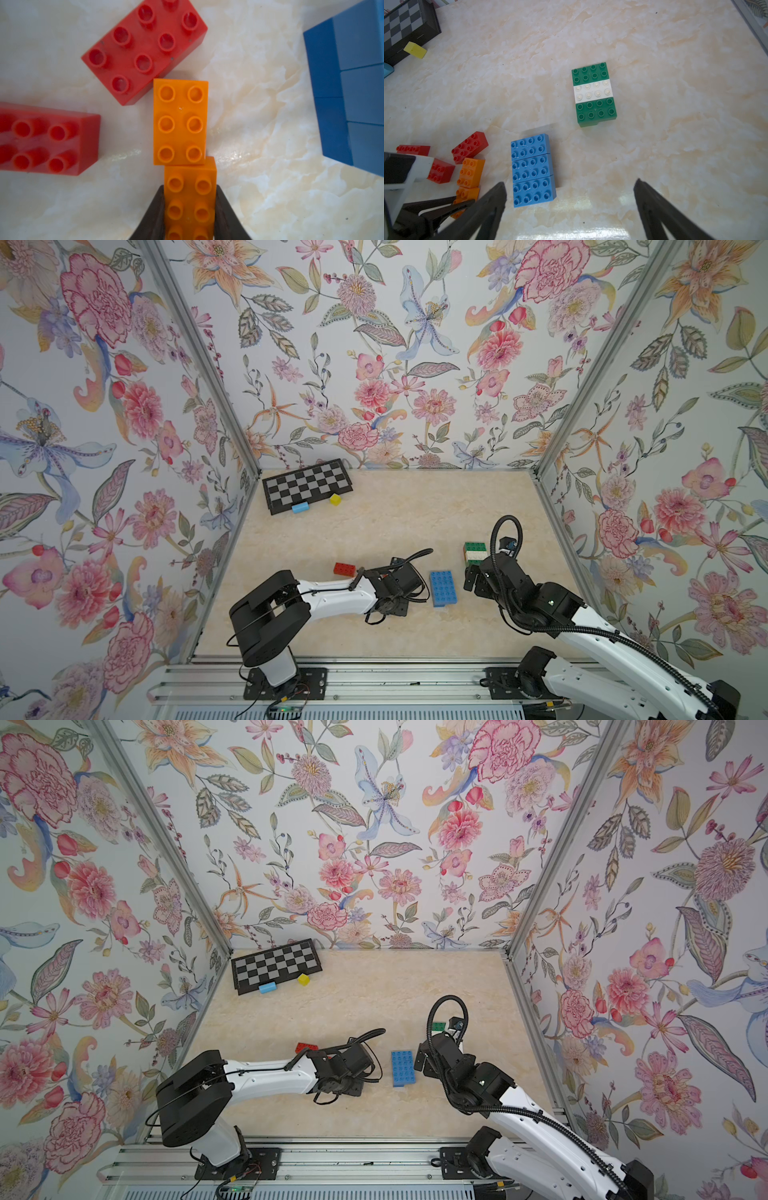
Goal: Assemble a rectangle with lego
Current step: Assemble the lego brick at the center of the board.
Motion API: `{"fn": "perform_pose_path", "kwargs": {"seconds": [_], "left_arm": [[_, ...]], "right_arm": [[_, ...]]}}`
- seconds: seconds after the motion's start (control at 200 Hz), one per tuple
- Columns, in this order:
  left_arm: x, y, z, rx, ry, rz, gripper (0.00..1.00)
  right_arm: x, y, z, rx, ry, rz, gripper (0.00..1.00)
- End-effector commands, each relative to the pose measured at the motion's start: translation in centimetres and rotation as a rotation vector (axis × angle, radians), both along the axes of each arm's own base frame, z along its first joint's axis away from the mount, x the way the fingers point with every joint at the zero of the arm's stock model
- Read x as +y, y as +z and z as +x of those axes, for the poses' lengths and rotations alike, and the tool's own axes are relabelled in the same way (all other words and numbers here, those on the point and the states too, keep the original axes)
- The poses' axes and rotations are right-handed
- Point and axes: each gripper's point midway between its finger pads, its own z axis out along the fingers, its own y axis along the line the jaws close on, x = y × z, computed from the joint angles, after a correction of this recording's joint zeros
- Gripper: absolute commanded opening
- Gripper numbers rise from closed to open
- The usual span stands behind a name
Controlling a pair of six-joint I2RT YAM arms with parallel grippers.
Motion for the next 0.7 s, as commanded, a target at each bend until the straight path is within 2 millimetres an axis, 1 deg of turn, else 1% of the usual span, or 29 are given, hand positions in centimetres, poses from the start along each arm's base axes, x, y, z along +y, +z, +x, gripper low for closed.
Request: {"fn": "perform_pose_path", "kwargs": {"seconds": [0.0,0.32,0.44,0.66,0.696], "left_arm": [[3.3,-2.2,-0.9,0.034,0.037,0.161,0.34],[3.4,-2.8,-0.5,0.028,0.027,0.203,0.39],[3.3,-2.9,-0.3,0.024,0.032,0.204,0.43],[2.7,-2.9,0.1,0.014,0.038,0.19,0.45],[2.6,-2.8,0.3,0.011,0.042,0.187,0.48]], "right_arm": [[-0.8,-0.7,-0.5,0.022,-0.001,-0.03,1.0],[-0.9,-1.0,-0.5,0.029,-0.006,-0.032,1.0],[-0.9,-1.1,-0.5,0.034,-0.006,-0.034,1.0],[-0.9,-1.0,-0.4,0.035,-0.006,-0.034,1.0],[-0.9,-1.0,-0.4,0.034,-0.005,-0.033,1.0]]}}
